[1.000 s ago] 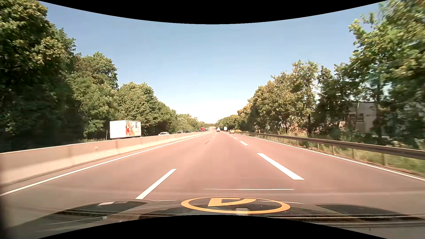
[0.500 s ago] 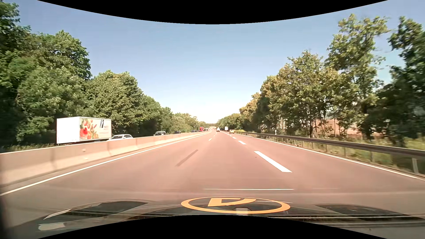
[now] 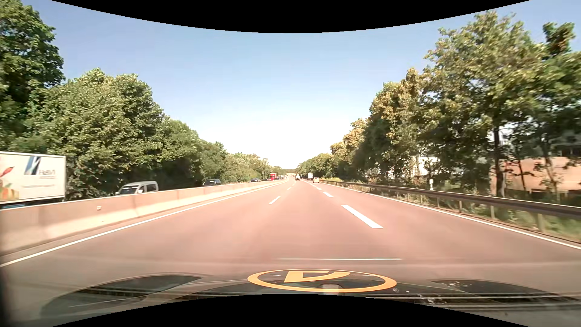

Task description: Follow the waypoints while adhering to traffic rules and regulations

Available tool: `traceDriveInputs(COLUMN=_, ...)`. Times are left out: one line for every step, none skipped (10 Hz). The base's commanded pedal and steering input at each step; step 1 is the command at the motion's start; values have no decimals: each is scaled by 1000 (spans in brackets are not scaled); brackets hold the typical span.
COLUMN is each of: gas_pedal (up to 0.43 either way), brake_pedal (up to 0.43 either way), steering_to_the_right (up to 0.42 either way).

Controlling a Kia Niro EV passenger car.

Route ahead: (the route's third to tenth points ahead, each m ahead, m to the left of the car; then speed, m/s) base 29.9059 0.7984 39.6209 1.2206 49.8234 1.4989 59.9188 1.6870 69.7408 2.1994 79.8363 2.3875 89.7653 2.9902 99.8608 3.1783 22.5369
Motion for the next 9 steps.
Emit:
traceDriveInputs(gas_pedal=169, brake_pedal=0, steering_to_the_right=-4)
traceDriveInputs(gas_pedal=169, brake_pedal=0, steering_to_the_right=-4)
traceDriveInputs(gas_pedal=169, brake_pedal=0, steering_to_the_right=-5)
traceDriveInputs(gas_pedal=169, brake_pedal=0, steering_to_the_right=-5)
traceDriveInputs(gas_pedal=169, brake_pedal=0, steering_to_the_right=-5)
traceDriveInputs(gas_pedal=177, brake_pedal=0, steering_to_the_right=-5)
traceDriveInputs(gas_pedal=177, brake_pedal=0, steering_to_the_right=-5)
traceDriveInputs(gas_pedal=177, brake_pedal=0, steering_to_the_right=-5)
traceDriveInputs(gas_pedal=177, brake_pedal=0, steering_to_the_right=-5)
